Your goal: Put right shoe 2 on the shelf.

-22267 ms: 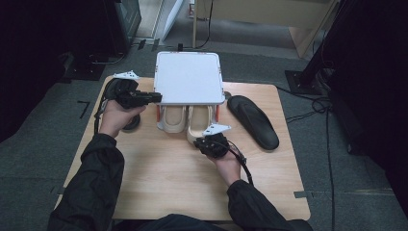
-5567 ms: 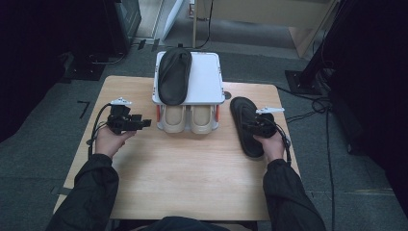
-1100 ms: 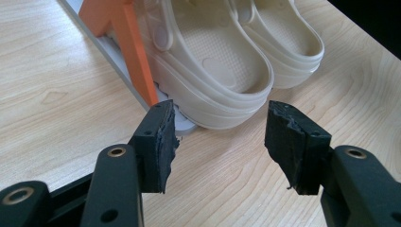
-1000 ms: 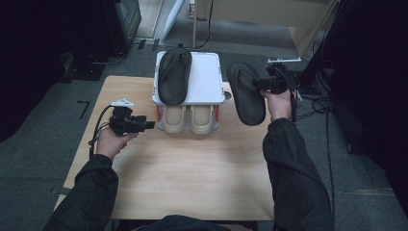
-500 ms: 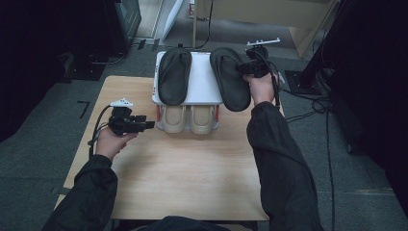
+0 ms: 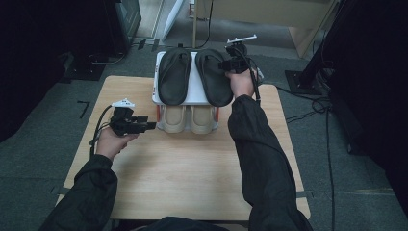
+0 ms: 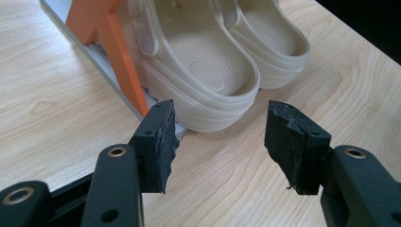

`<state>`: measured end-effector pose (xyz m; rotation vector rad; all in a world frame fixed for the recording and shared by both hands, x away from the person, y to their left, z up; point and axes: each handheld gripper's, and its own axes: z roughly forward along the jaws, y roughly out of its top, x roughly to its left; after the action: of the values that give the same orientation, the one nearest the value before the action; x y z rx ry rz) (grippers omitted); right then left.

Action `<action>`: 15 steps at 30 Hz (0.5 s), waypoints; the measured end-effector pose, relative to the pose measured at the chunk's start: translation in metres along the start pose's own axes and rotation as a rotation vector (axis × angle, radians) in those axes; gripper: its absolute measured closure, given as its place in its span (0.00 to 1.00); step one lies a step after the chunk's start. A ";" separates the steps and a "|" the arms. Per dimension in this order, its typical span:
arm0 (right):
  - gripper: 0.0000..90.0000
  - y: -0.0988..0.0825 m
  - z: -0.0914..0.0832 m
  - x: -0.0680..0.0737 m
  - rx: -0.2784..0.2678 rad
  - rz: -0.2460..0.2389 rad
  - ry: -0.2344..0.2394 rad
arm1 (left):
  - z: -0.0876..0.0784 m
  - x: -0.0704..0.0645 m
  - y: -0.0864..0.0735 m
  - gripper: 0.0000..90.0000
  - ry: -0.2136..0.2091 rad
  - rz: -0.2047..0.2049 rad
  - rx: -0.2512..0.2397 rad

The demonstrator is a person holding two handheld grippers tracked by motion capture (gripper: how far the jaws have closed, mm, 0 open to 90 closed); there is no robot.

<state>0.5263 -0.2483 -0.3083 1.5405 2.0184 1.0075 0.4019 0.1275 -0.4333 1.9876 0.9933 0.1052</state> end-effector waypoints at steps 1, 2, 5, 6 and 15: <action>0.80 0.000 0.001 0.001 0.001 0.002 0.001 | 0.000 0.000 0.000 0.49 0.000 0.000 -0.001; 0.80 0.000 0.003 0.003 0.001 0.002 0.001 | 0.000 0.000 0.000 0.49 -0.001 -0.001 -0.001; 0.80 0.000 0.007 0.006 -0.002 -0.003 0.002 | 0.001 0.000 0.000 0.49 -0.004 0.001 0.002; 0.79 -0.001 0.008 0.007 -0.002 0.000 0.002 | 0.001 0.000 0.000 0.49 -0.003 0.003 0.003; 0.63 -0.007 0.002 -0.004 -0.035 -0.016 0.073 | 0.004 -0.001 0.000 0.49 -0.013 0.000 0.004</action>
<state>0.5241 -0.2529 -0.3153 1.4869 2.0475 1.1021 0.4027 0.1240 -0.4352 1.9900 0.9858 0.0901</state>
